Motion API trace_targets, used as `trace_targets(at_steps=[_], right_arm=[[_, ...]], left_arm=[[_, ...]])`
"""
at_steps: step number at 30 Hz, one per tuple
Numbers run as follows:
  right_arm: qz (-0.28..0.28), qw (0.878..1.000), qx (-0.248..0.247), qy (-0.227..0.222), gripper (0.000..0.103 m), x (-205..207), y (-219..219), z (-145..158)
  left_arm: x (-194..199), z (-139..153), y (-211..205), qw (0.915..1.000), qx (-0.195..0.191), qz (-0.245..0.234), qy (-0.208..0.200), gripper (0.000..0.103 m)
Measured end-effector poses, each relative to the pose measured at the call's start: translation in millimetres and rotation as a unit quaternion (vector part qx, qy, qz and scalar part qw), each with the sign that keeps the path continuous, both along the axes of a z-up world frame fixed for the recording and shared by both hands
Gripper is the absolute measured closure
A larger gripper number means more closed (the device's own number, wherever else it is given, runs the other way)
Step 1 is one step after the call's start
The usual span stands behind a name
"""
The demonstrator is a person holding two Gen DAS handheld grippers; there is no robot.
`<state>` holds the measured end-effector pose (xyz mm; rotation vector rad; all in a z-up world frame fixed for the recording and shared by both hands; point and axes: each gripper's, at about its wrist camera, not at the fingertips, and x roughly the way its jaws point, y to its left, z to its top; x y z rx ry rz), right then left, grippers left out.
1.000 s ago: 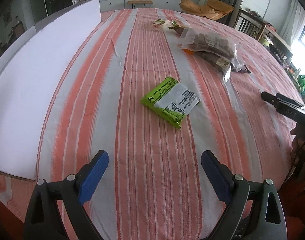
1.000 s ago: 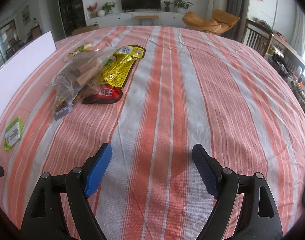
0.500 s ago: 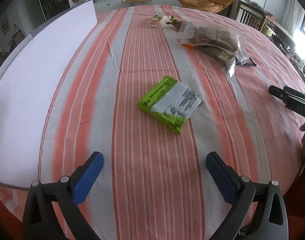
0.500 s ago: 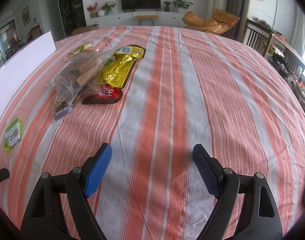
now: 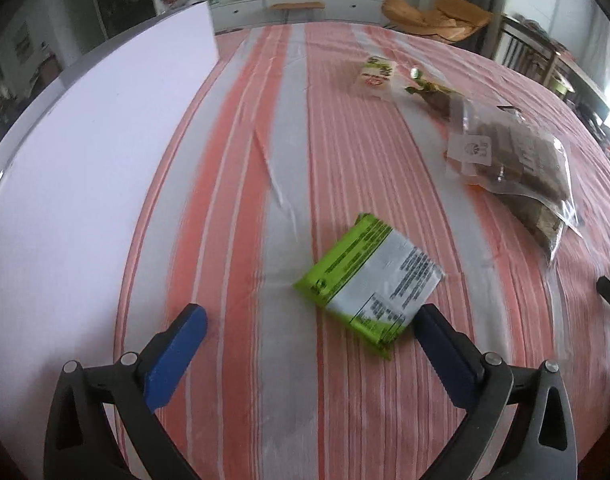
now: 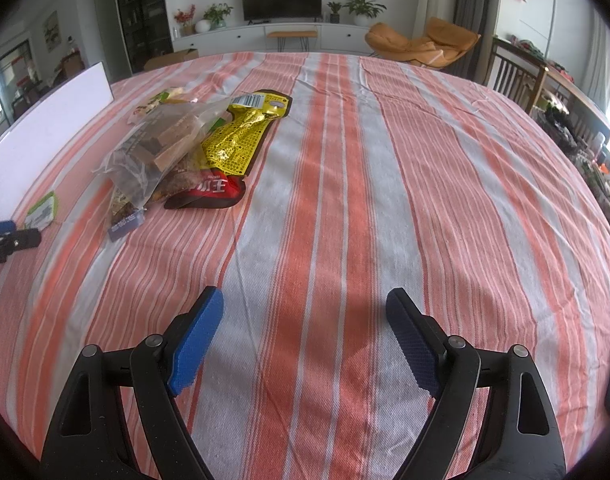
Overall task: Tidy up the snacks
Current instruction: 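Position the left tool over the green packet while the right tool waits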
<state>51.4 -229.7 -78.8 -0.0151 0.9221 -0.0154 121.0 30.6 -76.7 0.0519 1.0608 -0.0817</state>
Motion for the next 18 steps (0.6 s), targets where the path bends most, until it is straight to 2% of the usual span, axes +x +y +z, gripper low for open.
trace_targets(at_steps=[9,18], right_arm=[[0.000,1.000,0.000,0.000,0.016,0,1,0],[-0.001,1.000,0.000,0.000,0.016,-1,1,0]], left_arm=[[13,1,-7,0.9980,-0.004,-0.063,-0.005,0.000],[31,0,-14,0.9973,-0.010,-0.067,-0.027,0.000]])
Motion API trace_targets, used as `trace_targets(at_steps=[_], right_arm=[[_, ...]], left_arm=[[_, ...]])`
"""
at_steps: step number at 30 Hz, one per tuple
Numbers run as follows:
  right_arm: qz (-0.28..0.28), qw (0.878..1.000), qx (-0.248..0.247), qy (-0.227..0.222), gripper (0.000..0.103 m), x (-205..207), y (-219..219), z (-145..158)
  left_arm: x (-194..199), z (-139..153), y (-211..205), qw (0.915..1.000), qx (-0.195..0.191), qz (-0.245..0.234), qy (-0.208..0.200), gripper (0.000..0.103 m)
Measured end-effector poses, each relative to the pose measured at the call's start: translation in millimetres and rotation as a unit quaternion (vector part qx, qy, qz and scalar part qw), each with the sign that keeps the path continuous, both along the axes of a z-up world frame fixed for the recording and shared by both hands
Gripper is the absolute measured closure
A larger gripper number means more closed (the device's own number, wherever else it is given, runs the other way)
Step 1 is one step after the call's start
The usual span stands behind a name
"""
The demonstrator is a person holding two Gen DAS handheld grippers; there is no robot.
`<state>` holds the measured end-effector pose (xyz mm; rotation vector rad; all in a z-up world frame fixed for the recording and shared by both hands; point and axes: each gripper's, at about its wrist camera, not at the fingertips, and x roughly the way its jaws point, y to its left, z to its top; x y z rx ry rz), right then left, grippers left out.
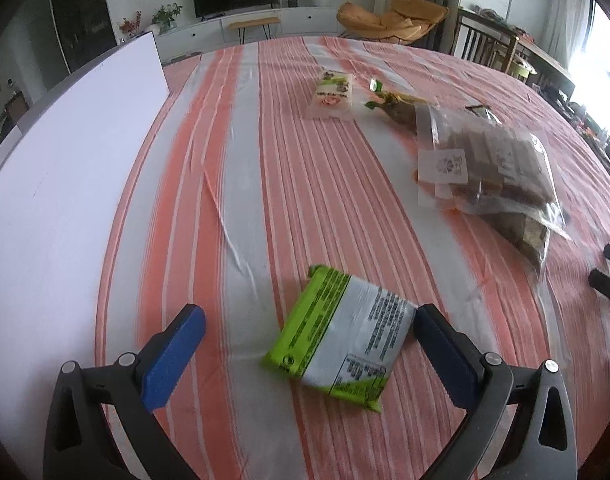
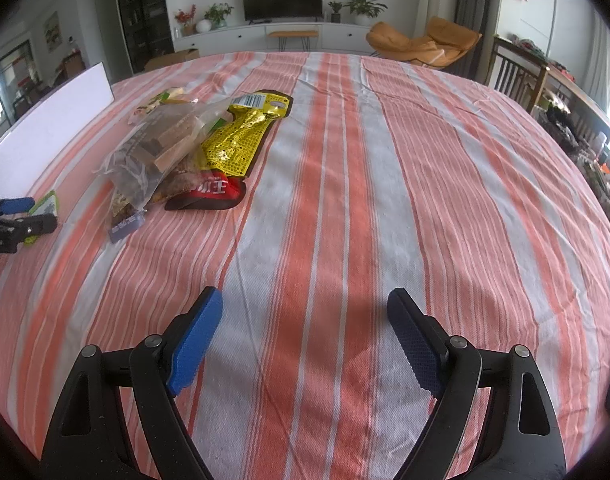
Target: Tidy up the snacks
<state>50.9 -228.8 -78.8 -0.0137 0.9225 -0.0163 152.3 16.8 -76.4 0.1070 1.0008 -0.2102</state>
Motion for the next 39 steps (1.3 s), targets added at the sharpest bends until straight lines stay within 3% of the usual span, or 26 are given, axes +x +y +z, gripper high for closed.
trace_targets(at_steps=[28,30,33,35,37,39], right_arm=[[-0.002,1.000,0.005,-0.001,0.016,1,0,1],[-0.021,0.999,0.033,-0.010,0.016,4,-5,3],[-0.050,0.991,0.123,-0.030,0.016,20,-15,13],[-0.048,0.991,0.113,-0.043,0.016,43,-6,26],[-0.010,0.992,0.101,-0.070,0.016,63,9,45],[0.088,0.989,0.095,-0.069,0.016,86,40,63]], left_arm=[[-9,-1,4,0.9996,-0.009,0.009,-0.026,0.000],[-9,-1,4,0.9996,-0.009,0.009,-0.026,0.000],[-9,-1,4,0.9996,-0.009,0.009,-0.026,0.000],[-9,-1,4,0.9996,-0.009,0.009,-0.026,0.000],[-9,-1,4,0.9996,-0.009,0.009,-0.026,0.000],[-9,-1,4,0.9996,-0.009,0.009,-0.026,0.000]])
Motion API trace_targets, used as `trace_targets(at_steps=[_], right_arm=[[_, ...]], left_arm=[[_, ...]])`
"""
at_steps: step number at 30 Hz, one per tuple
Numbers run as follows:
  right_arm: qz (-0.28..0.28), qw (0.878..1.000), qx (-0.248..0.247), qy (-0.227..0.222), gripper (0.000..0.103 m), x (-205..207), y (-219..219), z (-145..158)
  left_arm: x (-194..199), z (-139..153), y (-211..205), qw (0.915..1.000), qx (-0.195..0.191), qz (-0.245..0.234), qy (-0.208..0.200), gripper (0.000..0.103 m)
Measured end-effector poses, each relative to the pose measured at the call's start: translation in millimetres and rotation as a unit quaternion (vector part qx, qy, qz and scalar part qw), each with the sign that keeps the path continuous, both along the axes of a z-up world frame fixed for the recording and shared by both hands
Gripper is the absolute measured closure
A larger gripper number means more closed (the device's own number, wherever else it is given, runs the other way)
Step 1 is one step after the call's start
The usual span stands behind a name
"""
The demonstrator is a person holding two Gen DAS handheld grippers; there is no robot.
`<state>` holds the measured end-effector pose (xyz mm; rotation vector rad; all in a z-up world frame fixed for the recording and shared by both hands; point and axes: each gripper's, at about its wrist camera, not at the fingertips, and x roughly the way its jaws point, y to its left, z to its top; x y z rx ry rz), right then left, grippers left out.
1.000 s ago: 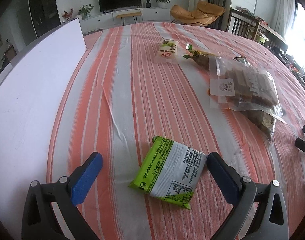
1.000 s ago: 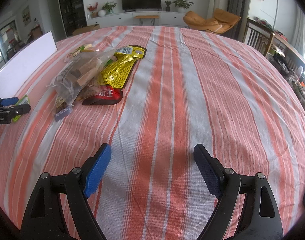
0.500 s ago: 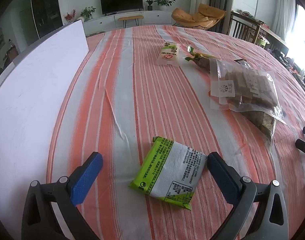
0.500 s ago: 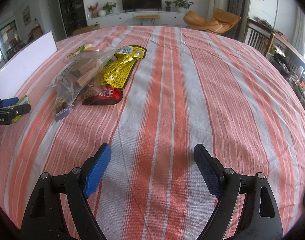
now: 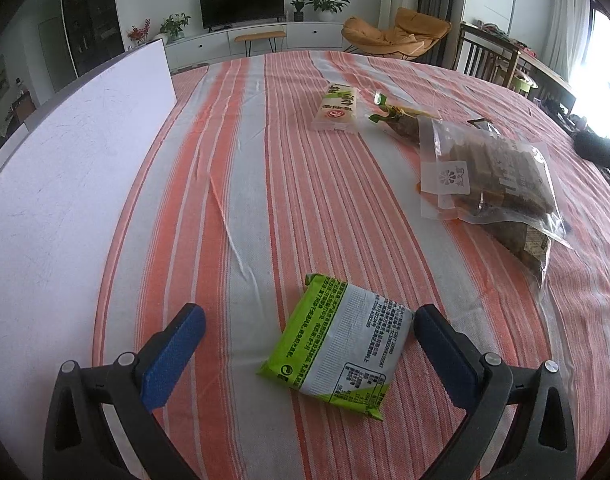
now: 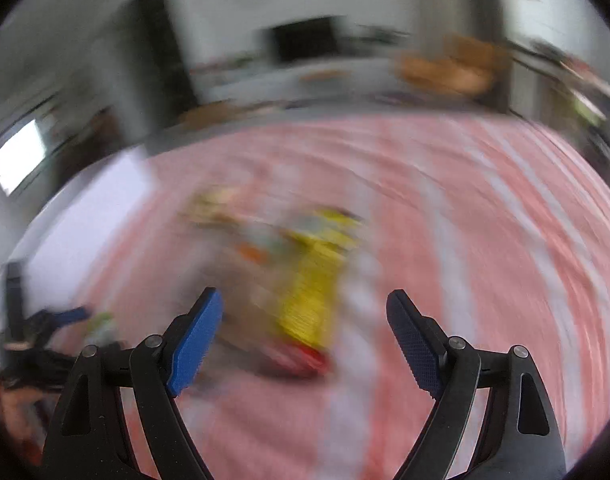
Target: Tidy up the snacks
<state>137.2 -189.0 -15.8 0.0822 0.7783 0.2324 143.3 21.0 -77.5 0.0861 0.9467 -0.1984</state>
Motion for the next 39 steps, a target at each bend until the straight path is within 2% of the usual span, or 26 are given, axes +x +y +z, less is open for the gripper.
trace_targets(at_steps=[1,2,3,6,7,9,10,11,13,16,19,22,24,26,27,29,31,33,35,39], right_arm=[[0.071,0.997,-0.031,0.024,0.017,17,26,4],[0.117,0.990,-0.067,0.047,0.017,29,46,3],[0.161,0.976,-0.126,0.076,0.017,44,73,-5],[0.211,0.931,-0.252,0.161,0.017,74,116,-43],[0.219,0.928,-0.239,0.181,0.020,81,119,-48],[0.190,0.937,-0.182,0.228,0.031,98,114,-51],[0.164,0.947,-0.144,0.238,0.041,104,109,-46],[0.143,0.954,-0.110,0.238,0.042,105,103,-40],[0.123,0.965,-0.068,0.221,0.050,98,94,-25],[0.098,0.976,0.001,0.195,0.053,75,68,0],[0.057,0.981,0.032,0.185,0.054,48,23,13],[-0.024,0.983,0.004,0.180,0.053,25,-27,1],[-0.064,0.982,-0.013,0.179,0.047,17,-51,-15],[-0.089,0.980,-0.001,0.177,0.033,8,-63,-28],[-0.100,0.982,0.013,0.162,0.032,-3,-69,-31],[-0.101,0.987,0.043,0.119,0.030,-23,-76,-29],[-0.117,0.990,0.038,0.075,0.024,-50,-79,-25],[-0.129,0.990,0.032,0.057,0.024,-64,-82,-28],[-0.130,0.990,0.028,0.054,0.024,-74,-79,-33],[-0.123,0.989,0.005,0.079,0.024,-85,-80,-48]], left_arm=[[0,0,0,1.0000,0.000,0.000,0.000,0.000],[0,0,0,1.0000,0.000,0.000,0.000,0.000],[0,0,0,1.0000,0.000,0.000,0.000,0.000],[0,0,1,1.0000,-0.001,0.001,0.000,0.000],[1,1,1,1.0000,-0.002,0.002,0.000,0.000],[1,1,2,1.0000,-0.005,0.003,0.000,0.000],[1,1,2,1.0000,-0.005,0.003,-0.001,0.000],[1,1,2,1.0000,-0.006,0.003,-0.001,0.000],[1,1,2,1.0000,-0.006,0.003,-0.001,0.000],[1,1,2,1.0000,-0.007,0.004,-0.001,0.000],[1,1,2,1.0000,-0.006,0.004,-0.001,0.000],[1,1,1,1.0000,-0.007,0.004,-0.001,0.000],[1,1,1,1.0000,-0.005,0.004,-0.001,0.000],[0,1,0,1.0000,-0.001,0.005,-0.001,0.000],[0,1,0,1.0000,-0.001,0.006,-0.001,0.000],[0,1,0,1.0000,-0.001,0.006,-0.001,0.000],[1,1,0,1.0000,-0.001,0.006,-0.001,0.000],[1,1,0,1.0000,-0.001,0.006,-0.001,0.000],[1,1,0,1.0000,-0.001,0.006,-0.001,0.000],[1,1,0,1.0000,-0.001,0.007,-0.001,0.000]])
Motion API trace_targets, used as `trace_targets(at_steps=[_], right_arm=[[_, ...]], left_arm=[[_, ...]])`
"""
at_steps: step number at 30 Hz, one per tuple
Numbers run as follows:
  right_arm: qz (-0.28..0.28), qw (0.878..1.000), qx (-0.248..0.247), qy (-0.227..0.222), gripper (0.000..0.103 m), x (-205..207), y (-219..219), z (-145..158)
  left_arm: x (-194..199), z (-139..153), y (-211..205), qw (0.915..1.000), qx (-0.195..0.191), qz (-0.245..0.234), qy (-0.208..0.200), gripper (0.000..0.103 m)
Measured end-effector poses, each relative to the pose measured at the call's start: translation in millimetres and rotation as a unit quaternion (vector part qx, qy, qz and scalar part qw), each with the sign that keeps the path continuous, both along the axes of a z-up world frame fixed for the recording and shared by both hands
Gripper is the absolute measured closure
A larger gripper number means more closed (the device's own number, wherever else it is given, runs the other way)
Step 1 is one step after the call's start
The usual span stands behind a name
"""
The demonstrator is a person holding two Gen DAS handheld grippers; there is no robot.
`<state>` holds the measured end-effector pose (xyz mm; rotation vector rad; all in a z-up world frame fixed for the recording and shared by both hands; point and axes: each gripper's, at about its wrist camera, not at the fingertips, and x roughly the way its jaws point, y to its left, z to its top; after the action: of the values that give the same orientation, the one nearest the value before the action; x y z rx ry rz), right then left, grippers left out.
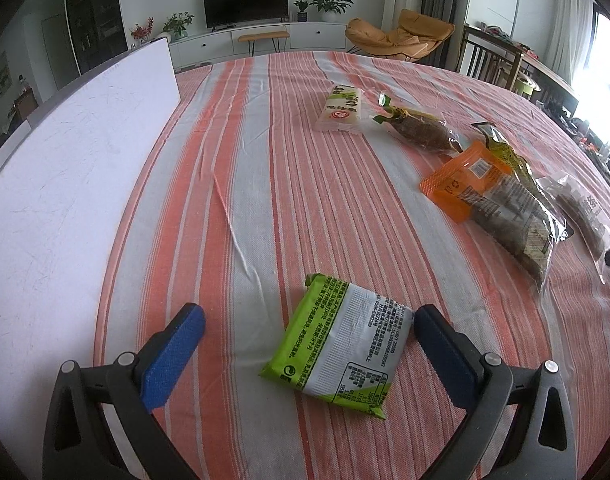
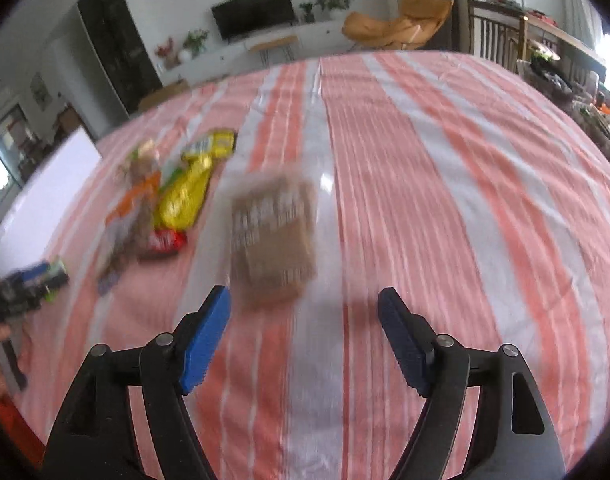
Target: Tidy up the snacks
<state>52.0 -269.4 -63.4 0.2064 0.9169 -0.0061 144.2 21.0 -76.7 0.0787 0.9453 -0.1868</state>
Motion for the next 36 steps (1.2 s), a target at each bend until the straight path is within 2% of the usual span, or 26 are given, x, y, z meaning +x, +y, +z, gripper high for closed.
trace_targets(at_steps=[4,11,36], right_arm=[[0.016,0.998,-0.056,0.006,0.022,-9,5,-1],[0.032,0.995,-0.093,0.010,0.013,-8,11,-10],[0.032,0.995,-0.093,0.011,0.012,-7,12,-10]], left_arm=[[0,0,0,1.0000,0.000,0.000,0.000,0.000],[0,0,0,1.0000,0.000,0.000,0.000,0.000],[1,0,2,1.0000,0.001,0.000,0.001,0.000]])
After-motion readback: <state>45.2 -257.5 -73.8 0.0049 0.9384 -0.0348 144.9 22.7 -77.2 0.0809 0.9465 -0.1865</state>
